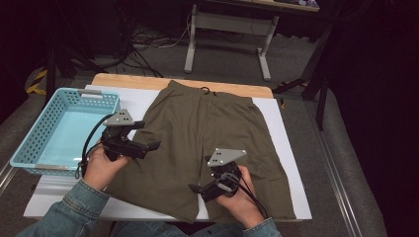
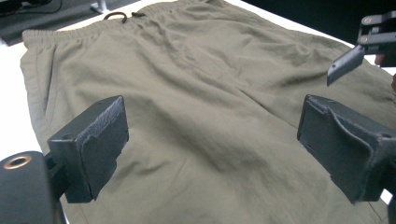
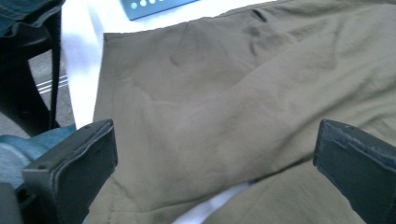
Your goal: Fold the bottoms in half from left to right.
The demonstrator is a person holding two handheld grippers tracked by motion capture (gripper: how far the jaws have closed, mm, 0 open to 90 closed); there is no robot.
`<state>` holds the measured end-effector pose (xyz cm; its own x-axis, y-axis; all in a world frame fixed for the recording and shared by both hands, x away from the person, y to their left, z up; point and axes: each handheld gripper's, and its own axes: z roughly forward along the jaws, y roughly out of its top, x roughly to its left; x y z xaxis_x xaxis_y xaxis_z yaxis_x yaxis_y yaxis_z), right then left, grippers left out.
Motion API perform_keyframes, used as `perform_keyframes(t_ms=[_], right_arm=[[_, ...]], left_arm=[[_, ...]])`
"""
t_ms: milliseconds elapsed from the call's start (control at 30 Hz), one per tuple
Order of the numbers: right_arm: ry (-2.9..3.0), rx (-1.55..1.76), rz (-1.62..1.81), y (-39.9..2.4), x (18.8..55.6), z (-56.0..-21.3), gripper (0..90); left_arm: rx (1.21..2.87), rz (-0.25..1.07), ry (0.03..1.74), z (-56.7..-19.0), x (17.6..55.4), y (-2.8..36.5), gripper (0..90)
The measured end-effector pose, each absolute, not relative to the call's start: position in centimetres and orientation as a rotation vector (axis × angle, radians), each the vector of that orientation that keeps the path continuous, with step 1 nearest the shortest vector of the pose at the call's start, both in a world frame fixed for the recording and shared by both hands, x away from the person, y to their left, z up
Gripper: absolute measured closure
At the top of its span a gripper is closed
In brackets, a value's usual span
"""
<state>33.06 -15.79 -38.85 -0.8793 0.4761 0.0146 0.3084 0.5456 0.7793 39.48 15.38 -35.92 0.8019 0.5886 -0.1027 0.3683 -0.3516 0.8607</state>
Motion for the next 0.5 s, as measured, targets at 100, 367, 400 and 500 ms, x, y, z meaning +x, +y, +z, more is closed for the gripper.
perform_keyframes(t_ms=[100, 367, 400, 500], right_arm=[[2.576, 0.672, 1.265, -15.4, 33.2, -38.7, 2.0], [2.594, 0.664, 1.281, -14.5, 34.0, -38.3, 14.6], [2.593, 0.656, 1.282, -14.3, 34.0, -38.3, 15.1], [2.596, 0.636, 1.282, -13.8, 34.1, -38.1, 15.5]], left_arm=[[1.988, 0.264, 0.699, -35.6, 40.0, 15.1, 8.0], [2.003, 0.273, 0.667, -34.8, 41.2, 14.9, 5.9], [2.004, 0.281, 0.666, -34.7, 41.4, 14.9, 5.9], [2.001, 0.272, 0.673, -34.4, 41.9, 14.9, 5.8]])
